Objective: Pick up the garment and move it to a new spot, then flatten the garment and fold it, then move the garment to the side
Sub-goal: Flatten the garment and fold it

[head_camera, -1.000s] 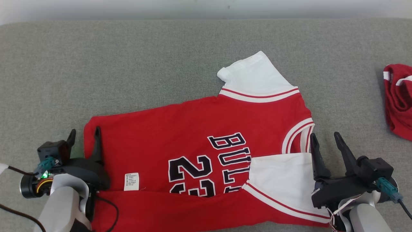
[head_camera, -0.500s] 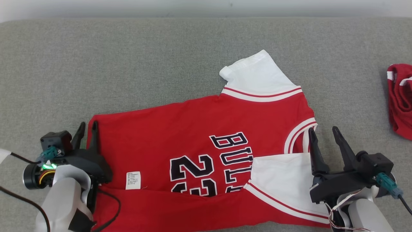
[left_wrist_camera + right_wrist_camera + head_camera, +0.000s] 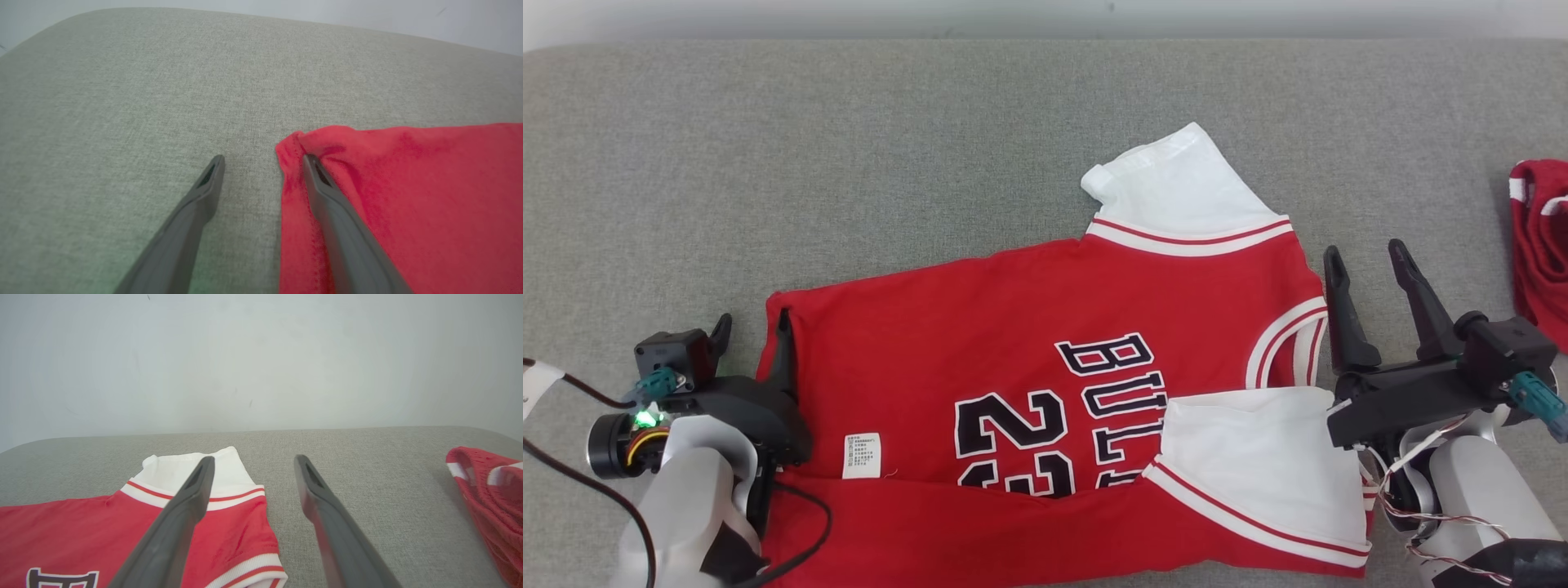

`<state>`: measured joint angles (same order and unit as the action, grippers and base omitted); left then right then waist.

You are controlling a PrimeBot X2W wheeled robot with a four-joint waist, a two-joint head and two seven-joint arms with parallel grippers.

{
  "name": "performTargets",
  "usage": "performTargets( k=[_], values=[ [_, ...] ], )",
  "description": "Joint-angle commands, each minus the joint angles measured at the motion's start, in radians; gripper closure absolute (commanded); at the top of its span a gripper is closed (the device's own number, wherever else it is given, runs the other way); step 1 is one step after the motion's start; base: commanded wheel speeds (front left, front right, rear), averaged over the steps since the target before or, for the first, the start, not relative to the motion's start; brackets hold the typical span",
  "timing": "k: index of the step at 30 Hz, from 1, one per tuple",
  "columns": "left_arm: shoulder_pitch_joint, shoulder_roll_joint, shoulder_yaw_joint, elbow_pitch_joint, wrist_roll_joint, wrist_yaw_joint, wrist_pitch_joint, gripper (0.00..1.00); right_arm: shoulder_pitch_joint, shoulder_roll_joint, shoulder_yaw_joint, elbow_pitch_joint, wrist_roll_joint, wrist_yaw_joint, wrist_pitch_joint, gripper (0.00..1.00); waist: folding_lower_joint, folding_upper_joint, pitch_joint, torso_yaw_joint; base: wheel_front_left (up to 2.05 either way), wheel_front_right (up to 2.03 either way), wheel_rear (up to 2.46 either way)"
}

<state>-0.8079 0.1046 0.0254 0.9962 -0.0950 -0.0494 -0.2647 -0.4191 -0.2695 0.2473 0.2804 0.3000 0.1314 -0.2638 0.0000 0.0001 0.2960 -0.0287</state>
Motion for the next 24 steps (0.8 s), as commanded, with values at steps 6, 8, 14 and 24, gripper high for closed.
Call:
performTargets(
  k=[6,8,14,24],
  values=[
    [-0.024,-0.005,-0.018,0.044,0.003,-0.001,0.002,0.19,-0.016,0.0,0.03,0.004,0.01,-0.001,0.0,0.0,0.0,-0.0001,0.003,0.002,0.0,0.0,0.0],
    [-0.035,-0.006,-0.027,0.059,0.006,-0.012,0.002,0.29,-0.02,-0.001,0.034,0.004,0.013,-0.001,0.0,0.0,0.0,-0.0001,0.005,0.001,0.0,0.0,0.0],
    [-0.047,-0.007,-0.051,0.109,0.006,-0.033,0.003,0.58,-0.023,-0.01,0.027,0.002,0.017,-0.001,0.0,0.0,0.0,-0.0001,0.008,0.001,0.0,0.0,0.0],
    [-0.013,-0.022,-0.073,-0.019,0.008,-0.021,0.001,1.0,-0.116,-0.043,0.017,0.05,0.031,-0.001,0.0,0.0,0.0,-0.0001,0.011,0.04,0.0,0.0,0.0]
  ],
)
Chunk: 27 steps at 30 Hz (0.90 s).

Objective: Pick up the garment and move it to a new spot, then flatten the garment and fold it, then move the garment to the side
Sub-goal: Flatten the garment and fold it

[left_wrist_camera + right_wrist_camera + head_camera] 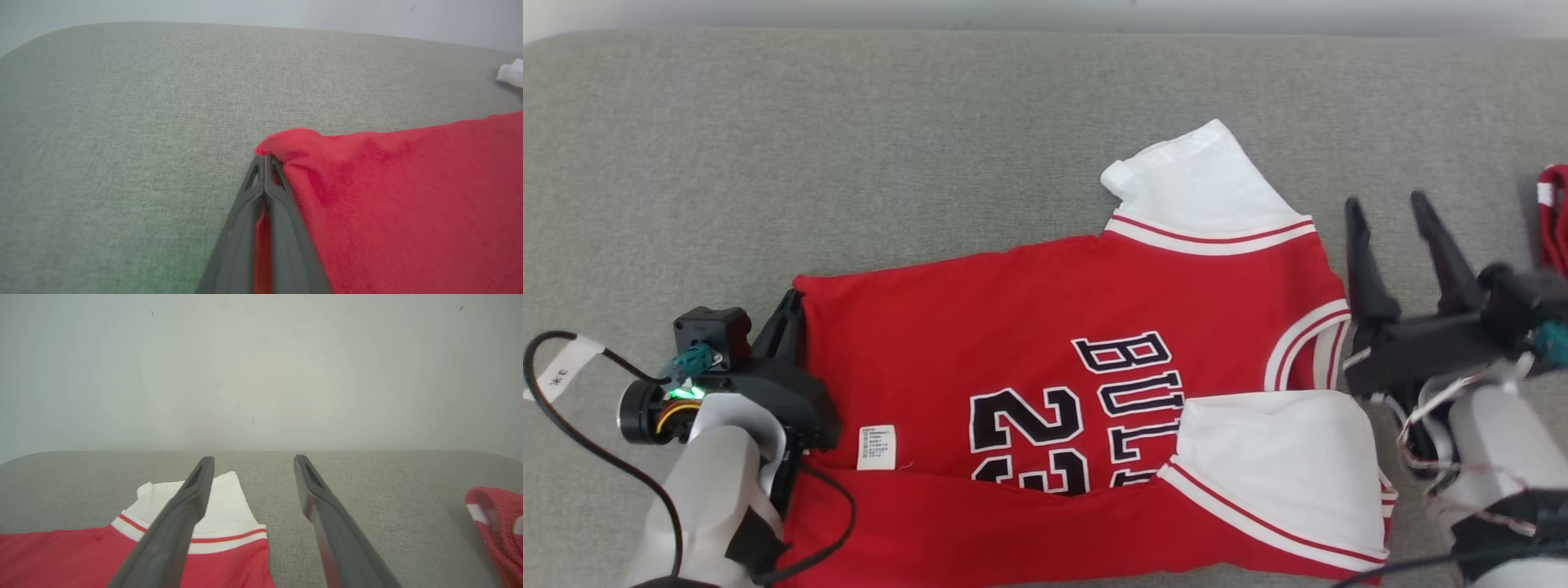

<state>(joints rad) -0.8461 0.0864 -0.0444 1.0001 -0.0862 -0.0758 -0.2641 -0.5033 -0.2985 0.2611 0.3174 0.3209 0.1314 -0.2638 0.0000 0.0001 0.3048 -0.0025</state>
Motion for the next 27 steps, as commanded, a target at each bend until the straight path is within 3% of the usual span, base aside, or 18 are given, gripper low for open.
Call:
performTargets(
  k=[1,9,18,27],
  values=[
    [0.031,-0.006,-0.005,-0.053,0.0,0.009,0.0,1.0,-0.057,-0.025,0.009,0.027,0.007,-0.001,0.0,0.0,0.0,-0.0001,0.004,0.023,0.0,0.0,0.0],
    [0.105,-0.03,-0.045,-0.236,-0.009,0.021,0.0,1.0,-0.296,-0.111,0.119,0.255,0.038,-0.001,0.112,0.0,0.0,-0.0001,0.013,0.101,0.0,0.0,0.0],
    [0.148,-0.035,-0.109,-0.385,-0.035,0.034,0.0,1.0,-0.457,-0.129,0.225,0.466,0.114,-0.001,0.247,0.0,0.0,-0.0001,0.036,0.166,0.0,0.0,0.0],
    [0.133,-0.035,-0.226,-0.478,-0.101,0.074,0.0,1.0,-0.611,-0.149,0.282,0.656,0.156,-0.001,0.387,0.0,0.0,-0.0001,0.097,0.231,0.0,0.0,0.0]
  ],
)
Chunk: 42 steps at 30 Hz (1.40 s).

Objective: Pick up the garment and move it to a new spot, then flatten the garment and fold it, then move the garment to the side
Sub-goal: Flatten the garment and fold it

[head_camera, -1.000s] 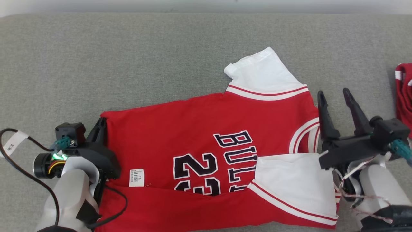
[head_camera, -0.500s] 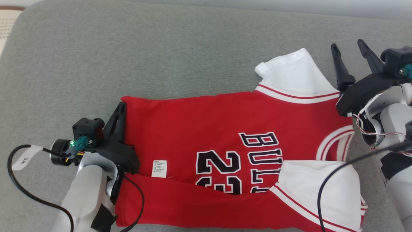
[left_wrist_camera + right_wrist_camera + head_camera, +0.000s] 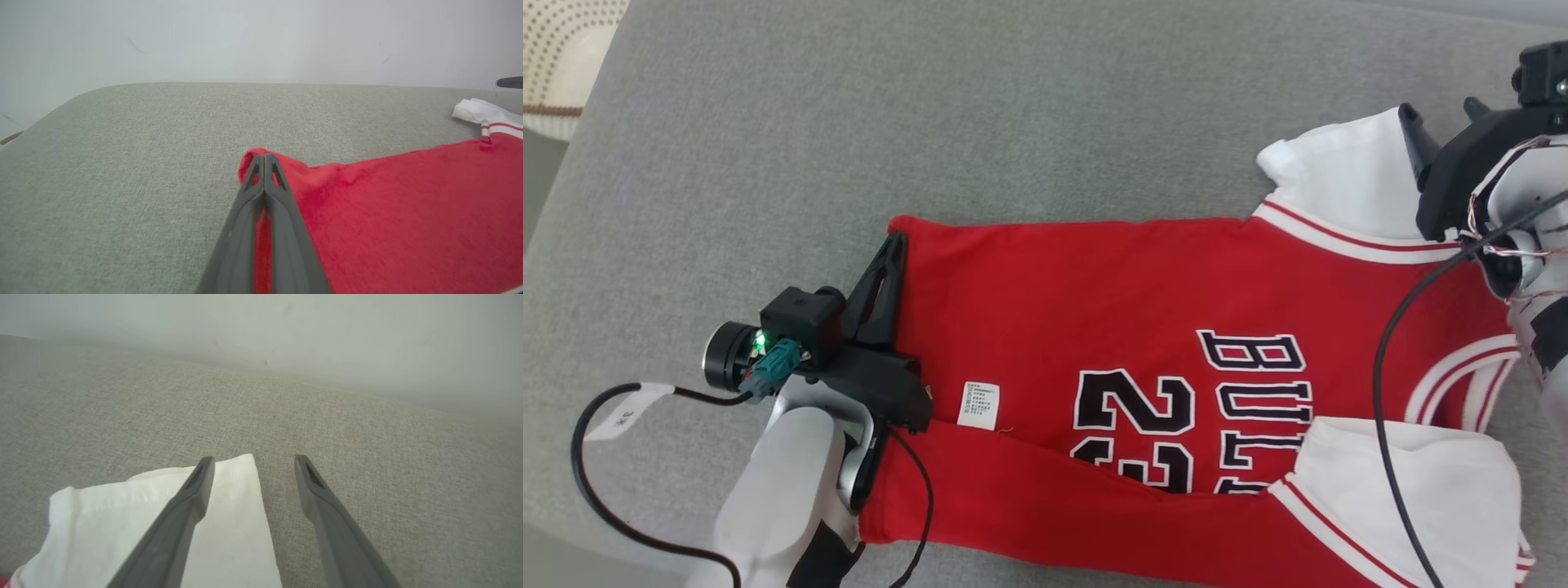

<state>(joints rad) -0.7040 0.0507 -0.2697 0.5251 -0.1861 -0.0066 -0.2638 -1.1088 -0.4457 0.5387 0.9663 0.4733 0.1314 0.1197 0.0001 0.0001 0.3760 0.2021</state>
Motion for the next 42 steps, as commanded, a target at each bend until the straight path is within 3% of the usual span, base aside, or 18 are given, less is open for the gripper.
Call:
performTargets(
  k=[1,10,12,13,14,20,31,42],
  values=[
    [-0.013,0.001,-0.013,-0.01,-0.009,0.01,0.0,1.0,-0.021,-0.005,0.011,0.023,0.0,-0.001,0.014,0.0,-0.0001,-0.0001,0.033,0.033,0.0,0.0,0.0],
    [-0.035,0.0,-0.077,-0.055,-0.058,0.051,0.0,1.0,-0.1,0.013,0.043,0.156,-0.021,-0.001,0.078,0.0,-0.0001,-0.0001,0.081,0.065,0.0,0.0,0.0],
    [-0.038,0.001,-0.082,-0.056,-0.062,0.053,0.0,1.0,-0.109,0.017,0.045,0.174,-0.026,-0.001,0.063,0.59,-0.0001,-0.0001,0.087,0.065,0.0,0.0,0.0],
    [-0.041,0.0,-0.083,-0.057,-0.065,0.056,0.0,1.0,-0.113,0.021,0.045,0.178,-0.029,-0.001,0.05,0.76,-0.0001,-0.0001,0.089,0.064,0.0,0.0,0.0],
    [-0.043,0.0,-0.082,-0.056,-0.065,0.059,0.0,1.0,-0.117,0.027,0.047,0.18,-0.03,-0.001,0.037,1.0,-0.0001,-0.0001,0.091,0.062,0.0,0.0,0.0],
    [-0.027,0.0,-0.052,-0.037,-0.047,0.059,0.0,1.0,-0.118,0.039,0.057,0.182,-0.008,-0.001,-0.034,1.0,-0.0001,-0.0001,0.08,0.029,0.0,0.0,0.0],
    [0.041,0.005,0.062,-0.027,0.007,0.035,0.0,1.0,-0.054,0.043,0.109,0.06,0.102,-0.001,-0.162,1.0,-0.0001,-0.0001,0.013,-0.055,0.0,0.0,0.0],
    [0.171,0.005,0.174,-0.061,0.043,0.011,0.0,1.0,0.229,-0.057,0.17,-0.219,0.315,-0.001,-0.227,1.0,-0.0001,-0.0001,-0.103,-0.119,0.0,0.0,0.0]
  ],
)
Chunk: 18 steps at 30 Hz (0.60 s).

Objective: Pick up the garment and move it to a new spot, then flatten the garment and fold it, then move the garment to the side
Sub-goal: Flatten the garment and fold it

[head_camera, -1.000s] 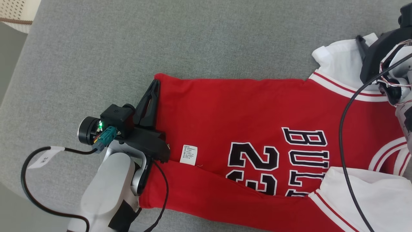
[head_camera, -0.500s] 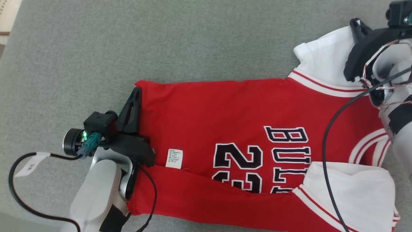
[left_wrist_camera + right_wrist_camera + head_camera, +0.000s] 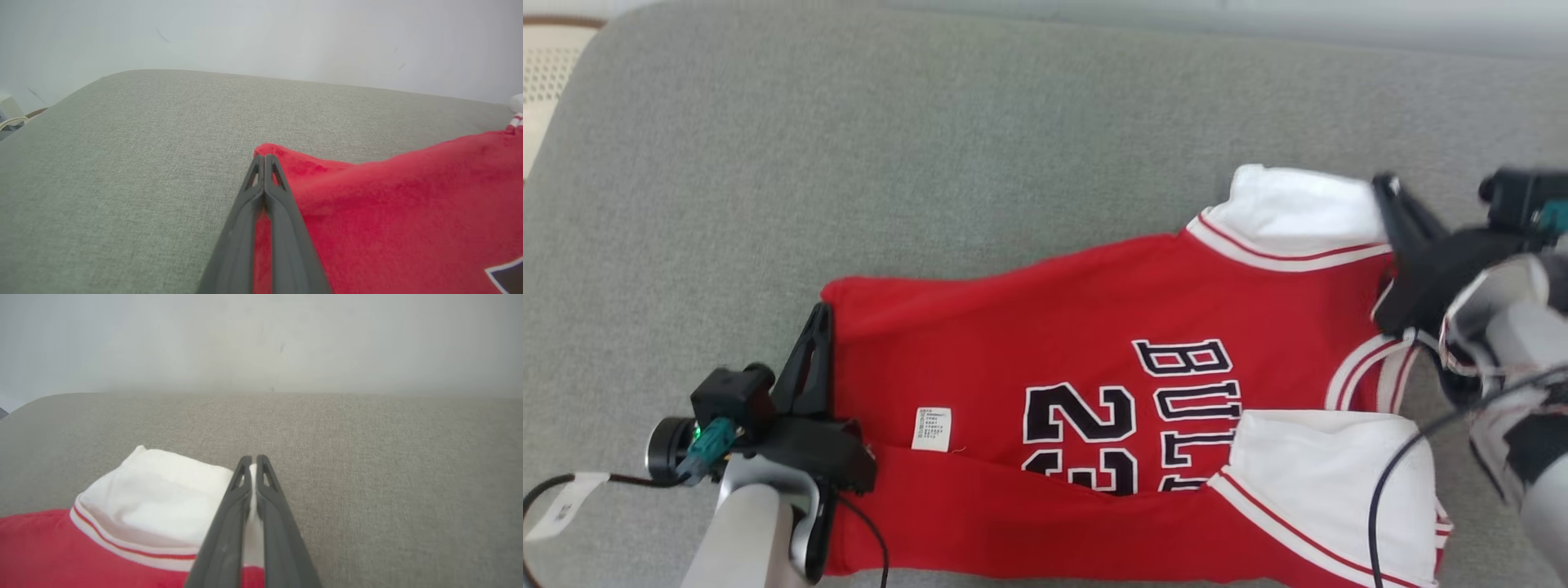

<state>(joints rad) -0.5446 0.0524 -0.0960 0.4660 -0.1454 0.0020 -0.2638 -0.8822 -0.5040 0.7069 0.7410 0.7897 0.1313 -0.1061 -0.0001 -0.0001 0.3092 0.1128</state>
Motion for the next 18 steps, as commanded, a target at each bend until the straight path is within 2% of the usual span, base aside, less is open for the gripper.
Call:
performTargets(
  k=[1,9,18],
  values=[
    [0.025,0.005,0.01,-0.005,0.007,-0.002,0.0,1.0,0.031,-0.006,0.007,-0.021,0.01,-0.001,-0.004,1.0,0.0001,0.0001,-0.045,-0.037,0.0,0.0,0.0],
    [0.125,0.008,0.075,0.013,0.026,-0.02,0.0,1.0,0.263,-0.035,0.008,-0.196,0.079,-0.001,-0.025,1.0,0.0001,0.0001,-0.118,-0.074,0.0,0.0,0.0],
    [0.217,0.009,0.132,0.049,0.038,-0.028,0.0,1.0,0.464,-0.039,-0.044,-0.308,0.096,-0.001,-0.021,1.0,0.0001,0.0001,-0.166,-0.102,0.0,0.0,0.0]
  ],
)
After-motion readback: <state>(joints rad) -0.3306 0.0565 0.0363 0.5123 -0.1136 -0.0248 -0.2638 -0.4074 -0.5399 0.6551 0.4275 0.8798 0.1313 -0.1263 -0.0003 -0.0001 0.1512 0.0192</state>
